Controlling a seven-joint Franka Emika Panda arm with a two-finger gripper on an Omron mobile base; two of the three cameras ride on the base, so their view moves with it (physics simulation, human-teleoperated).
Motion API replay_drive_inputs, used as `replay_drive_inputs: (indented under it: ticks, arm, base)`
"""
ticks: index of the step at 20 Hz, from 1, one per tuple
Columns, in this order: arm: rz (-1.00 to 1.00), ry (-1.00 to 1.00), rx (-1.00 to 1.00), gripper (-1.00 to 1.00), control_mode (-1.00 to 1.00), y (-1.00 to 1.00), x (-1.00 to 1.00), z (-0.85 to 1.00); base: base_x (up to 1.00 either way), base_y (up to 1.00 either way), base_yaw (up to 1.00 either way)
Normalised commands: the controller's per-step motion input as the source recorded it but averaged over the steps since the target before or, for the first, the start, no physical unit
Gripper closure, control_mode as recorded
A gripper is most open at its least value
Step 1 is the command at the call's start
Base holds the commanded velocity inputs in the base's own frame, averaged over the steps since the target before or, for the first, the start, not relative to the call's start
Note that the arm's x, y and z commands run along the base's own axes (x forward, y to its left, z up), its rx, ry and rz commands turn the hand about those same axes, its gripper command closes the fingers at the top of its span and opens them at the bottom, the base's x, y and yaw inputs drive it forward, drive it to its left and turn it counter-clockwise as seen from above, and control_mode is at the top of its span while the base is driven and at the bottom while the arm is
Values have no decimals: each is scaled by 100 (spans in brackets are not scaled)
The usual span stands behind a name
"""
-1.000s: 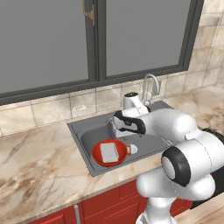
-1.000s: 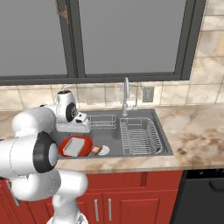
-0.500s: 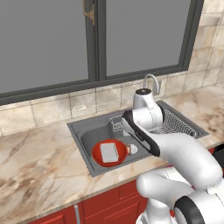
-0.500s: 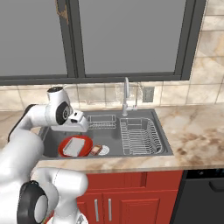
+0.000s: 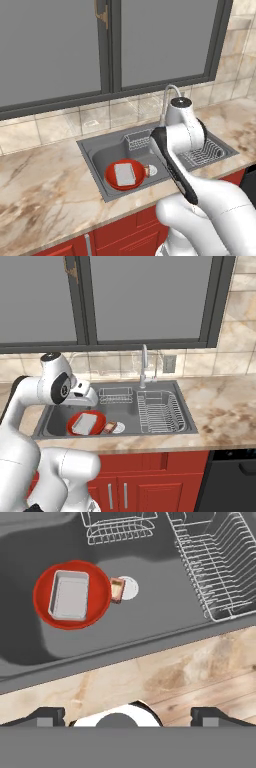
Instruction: Pick the bowl and tupperware and place them in the sink. Then turn on the water.
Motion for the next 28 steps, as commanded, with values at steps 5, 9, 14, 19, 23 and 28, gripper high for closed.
replay_drive_inputs:
  ticks: [5,9,14,19,23,28]
  arm:
    - [0,-7,0,-100,-100,-17,-37,49]
    - [0,-6,4,-100,-100,-19,-17,32]
    - [17,0,5,-100,-100,0,-8,1]
    - [28,5,3,-100,-100,0,-8,0]
    - [20,4,0,-100,-100,3,-9,0]
    - [0,0,0,-100,-100,0,0,0]
  base:
    - [0,0,0]
    - [0,0,0]
    - [0,0,0]
    - [0,0,0]
    - [0,0,0]
    - [0,0,0]
